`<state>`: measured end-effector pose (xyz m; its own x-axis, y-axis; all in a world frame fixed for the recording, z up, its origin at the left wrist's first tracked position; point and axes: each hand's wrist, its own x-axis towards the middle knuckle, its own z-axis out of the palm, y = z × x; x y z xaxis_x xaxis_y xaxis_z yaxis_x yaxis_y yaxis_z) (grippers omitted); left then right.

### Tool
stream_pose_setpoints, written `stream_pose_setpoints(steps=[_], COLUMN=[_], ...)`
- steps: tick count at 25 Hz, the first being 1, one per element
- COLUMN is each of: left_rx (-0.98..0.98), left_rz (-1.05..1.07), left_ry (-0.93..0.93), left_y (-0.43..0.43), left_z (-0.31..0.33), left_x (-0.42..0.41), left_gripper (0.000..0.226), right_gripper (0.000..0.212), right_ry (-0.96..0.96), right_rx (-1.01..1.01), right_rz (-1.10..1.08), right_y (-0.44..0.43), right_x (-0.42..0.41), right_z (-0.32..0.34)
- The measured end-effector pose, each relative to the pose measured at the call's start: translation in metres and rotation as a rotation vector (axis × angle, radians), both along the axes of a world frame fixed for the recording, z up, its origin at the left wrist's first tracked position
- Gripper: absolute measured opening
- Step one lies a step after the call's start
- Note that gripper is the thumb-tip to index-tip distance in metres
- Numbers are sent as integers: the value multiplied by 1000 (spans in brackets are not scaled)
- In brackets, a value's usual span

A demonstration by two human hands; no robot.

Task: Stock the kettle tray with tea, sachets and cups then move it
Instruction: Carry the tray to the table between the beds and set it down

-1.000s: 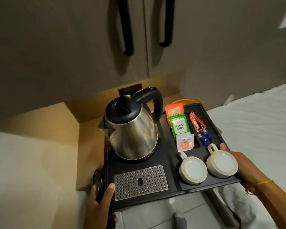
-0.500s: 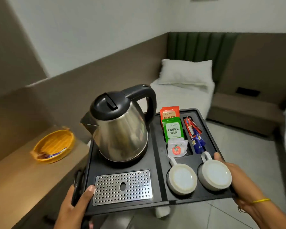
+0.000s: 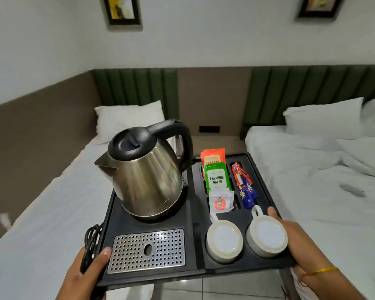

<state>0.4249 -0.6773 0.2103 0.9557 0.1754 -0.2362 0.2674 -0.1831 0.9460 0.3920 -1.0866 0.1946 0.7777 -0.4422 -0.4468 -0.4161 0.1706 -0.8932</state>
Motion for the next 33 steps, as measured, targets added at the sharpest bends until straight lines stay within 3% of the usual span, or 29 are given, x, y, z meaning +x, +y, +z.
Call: stream_pose_setpoints(steps=[3,11,17,25,29,33], left_rx=[39,58,32,12,25,41], left_rz=[-76,-310,-261,-264,-207,-123], left_ry=[-18,-77,-40,69,69,21], left_y=[-55,-191,-272,-353,-410,-480], left_z=[-8,-52,-62,-108,-193,-333], left_x=[67,256,458,659,778,924], left_gripper=[11,16,17,10,14,19], right_gripper=[62,50,47,37,32,14], right_ry=[30,-15,37,25,52,-24], right_rx=[-61,-115,-92,-21,-52,-23], right_rz=[-97,-235,-274,-276,-265,-257], right_y=[-54,-186,-269,-339,-401,-471], right_x=[36,186,358,565,700,859], right_z=[-5,-38,-68,-111,-198,-348])
